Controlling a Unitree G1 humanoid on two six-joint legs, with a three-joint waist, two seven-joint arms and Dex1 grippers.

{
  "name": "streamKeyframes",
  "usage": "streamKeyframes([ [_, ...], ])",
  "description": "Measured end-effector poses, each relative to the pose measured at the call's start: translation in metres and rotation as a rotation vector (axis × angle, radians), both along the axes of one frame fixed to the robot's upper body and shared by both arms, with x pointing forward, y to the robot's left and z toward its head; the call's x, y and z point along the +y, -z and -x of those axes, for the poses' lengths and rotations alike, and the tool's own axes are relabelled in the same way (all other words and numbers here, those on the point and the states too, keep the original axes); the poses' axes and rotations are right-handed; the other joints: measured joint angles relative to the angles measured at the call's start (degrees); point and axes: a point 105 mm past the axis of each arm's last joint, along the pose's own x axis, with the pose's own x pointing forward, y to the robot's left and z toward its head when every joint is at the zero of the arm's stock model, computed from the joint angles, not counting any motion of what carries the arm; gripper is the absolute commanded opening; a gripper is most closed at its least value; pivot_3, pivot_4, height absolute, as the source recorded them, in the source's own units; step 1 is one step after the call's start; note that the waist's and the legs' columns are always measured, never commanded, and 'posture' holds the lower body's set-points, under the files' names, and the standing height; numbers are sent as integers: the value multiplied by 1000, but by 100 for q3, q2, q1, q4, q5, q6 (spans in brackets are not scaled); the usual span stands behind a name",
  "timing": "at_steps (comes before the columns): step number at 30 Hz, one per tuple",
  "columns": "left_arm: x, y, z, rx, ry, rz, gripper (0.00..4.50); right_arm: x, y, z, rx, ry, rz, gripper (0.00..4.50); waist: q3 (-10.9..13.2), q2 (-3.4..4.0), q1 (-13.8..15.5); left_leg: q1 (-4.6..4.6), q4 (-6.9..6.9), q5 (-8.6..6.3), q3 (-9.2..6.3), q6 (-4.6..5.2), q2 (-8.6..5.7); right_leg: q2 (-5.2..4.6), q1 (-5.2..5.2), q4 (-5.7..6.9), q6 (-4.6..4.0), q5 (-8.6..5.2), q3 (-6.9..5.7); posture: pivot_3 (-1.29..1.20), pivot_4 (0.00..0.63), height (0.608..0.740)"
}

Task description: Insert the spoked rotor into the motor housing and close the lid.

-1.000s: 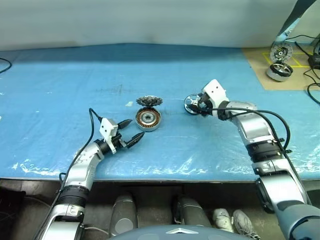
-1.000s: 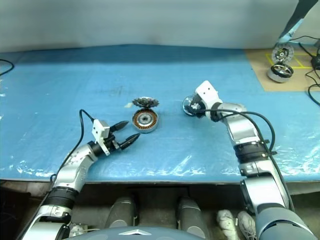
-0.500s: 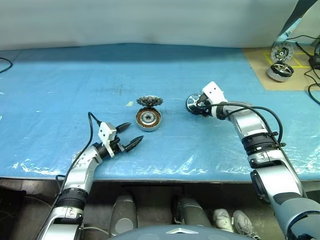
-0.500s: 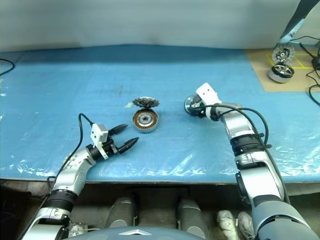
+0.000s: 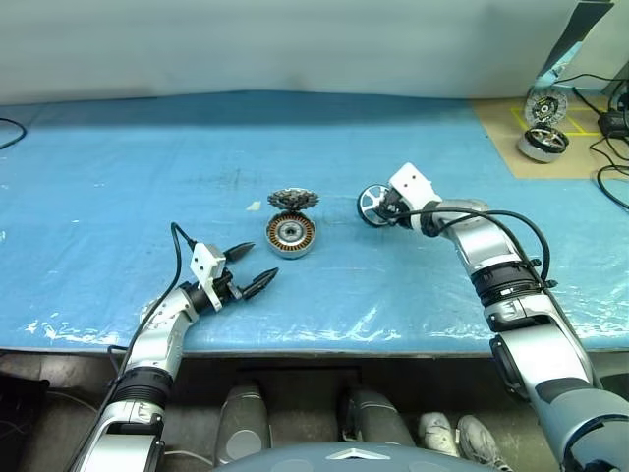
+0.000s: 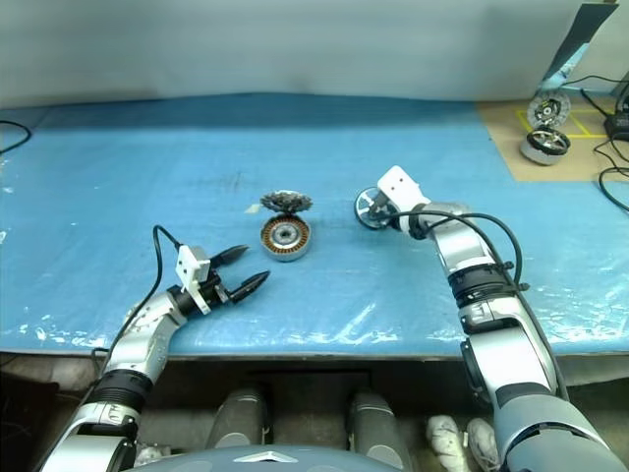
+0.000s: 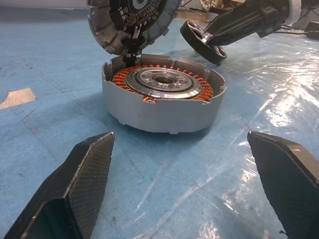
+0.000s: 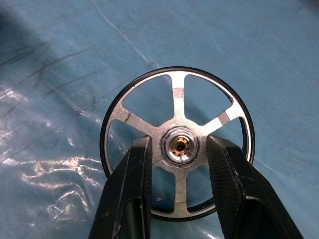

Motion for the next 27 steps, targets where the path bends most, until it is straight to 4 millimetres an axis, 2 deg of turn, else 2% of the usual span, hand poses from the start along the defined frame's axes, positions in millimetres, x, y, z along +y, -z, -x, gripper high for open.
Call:
streamKeyframes([
  [5,0,-1,0,-7,-1,1,4500,1,-3,8,12,-15,-94,1284,0,0,11,-17,-6,0,1,0,-1,0,-12,-8,1,1,-1,0,150,740],
  [9,0,-2,0,-10,0,1,4500,9,-4,22,54,-63,-226,1284,1,2,17,-28,-11,0,2,1,-2,0,-23,-7,2,1,-2,0,150,740],
  [12,0,-3,0,-9,2,3,4500,25,-19,44,101,-163,-395,1284,2,3,28,-36,-15,0,1,1,-1,0,-32,-9,2,1,-2,0,150,740],
  [15,0,-3,0,-7,5,3,4500,51,-34,74,158,-318,-533,1284,2,3,33,-33,-22,0,1,2,1,1,-32,-11,2,1,-4,0,150,740],
  [17,0,-3,0,-3,6,5,4500,66,-36,88,193,-387,-574,1284,2,3,33,-33,-22,0,1,1,0,0,-33,-11,2,0,-5,0,150,740],
  [19,1,-3,0,-3,7,3,4500,73,-31,95,219,-408,-565,1284,2,3,40,-34,-21,0,2,1,-1,-1,-32,-16,2,0,-3,0,150,740],
  [23,2,-4,-1,-3,7,-2,4500,95,-19,98,267,-429,-577,1284,2,3,23,-39,-22,0,3,0,0,-1,-42,-13,2,0,0,0,150,740],
  [27,2,-5,-2,-3,9,-2,4500,102,-13,82,257,-381,-565,1284,2,3,15,-54,-21,1,3,-1,-5,-5,-52,-16,3,0,0,0,150,740],
])
